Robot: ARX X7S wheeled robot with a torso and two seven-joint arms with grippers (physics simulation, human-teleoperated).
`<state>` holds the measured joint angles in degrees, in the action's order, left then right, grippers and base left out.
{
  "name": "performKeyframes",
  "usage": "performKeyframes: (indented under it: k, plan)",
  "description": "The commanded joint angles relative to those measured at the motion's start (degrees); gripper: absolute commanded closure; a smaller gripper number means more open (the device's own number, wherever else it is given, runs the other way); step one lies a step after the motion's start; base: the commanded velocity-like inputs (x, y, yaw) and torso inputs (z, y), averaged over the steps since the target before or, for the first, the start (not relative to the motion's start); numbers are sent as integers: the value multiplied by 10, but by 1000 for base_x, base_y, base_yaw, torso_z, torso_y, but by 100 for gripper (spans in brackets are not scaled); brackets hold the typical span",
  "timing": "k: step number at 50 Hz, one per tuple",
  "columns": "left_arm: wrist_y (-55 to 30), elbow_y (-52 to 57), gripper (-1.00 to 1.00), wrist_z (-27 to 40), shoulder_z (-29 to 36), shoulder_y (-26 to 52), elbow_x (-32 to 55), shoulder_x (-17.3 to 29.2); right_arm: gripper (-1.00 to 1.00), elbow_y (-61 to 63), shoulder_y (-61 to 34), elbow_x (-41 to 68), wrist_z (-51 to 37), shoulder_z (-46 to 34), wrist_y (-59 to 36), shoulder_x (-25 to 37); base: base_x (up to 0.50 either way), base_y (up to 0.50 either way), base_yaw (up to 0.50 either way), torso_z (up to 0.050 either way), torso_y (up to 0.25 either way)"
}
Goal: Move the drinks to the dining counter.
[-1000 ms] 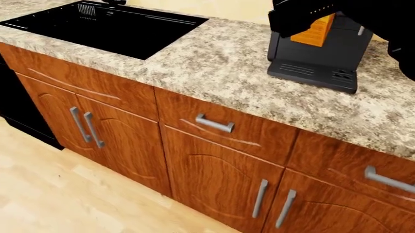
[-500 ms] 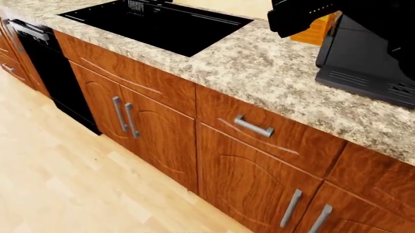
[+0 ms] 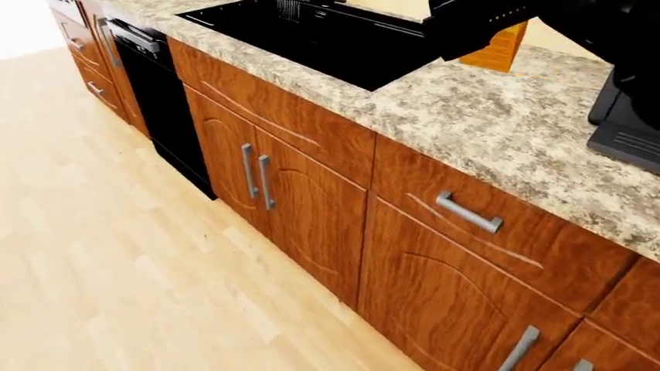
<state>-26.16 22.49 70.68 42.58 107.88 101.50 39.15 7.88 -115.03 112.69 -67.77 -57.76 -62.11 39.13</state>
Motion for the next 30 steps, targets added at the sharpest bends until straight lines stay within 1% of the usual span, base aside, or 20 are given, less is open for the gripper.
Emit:
performKeyframes:
  k: [1, 22, 30]
  plan:
    - [0, -1, -100, -3, -1, -2, -3, 0, 100, -4, -12, -34, 4, 10, -9, -2, 0, 0, 500, 0, 0]
    - [-1, 2, -100, -1, 1, -7, -6, -4, 100, -2, -8, -39, 11, 10, -6, -2, 0, 0, 500, 0, 1]
    - [-1, -1, -100, -3, -4, -2, -3, 2, 100, 0, -12, -34, 7, 10, -8, -3, 0, 0, 500, 1, 3]
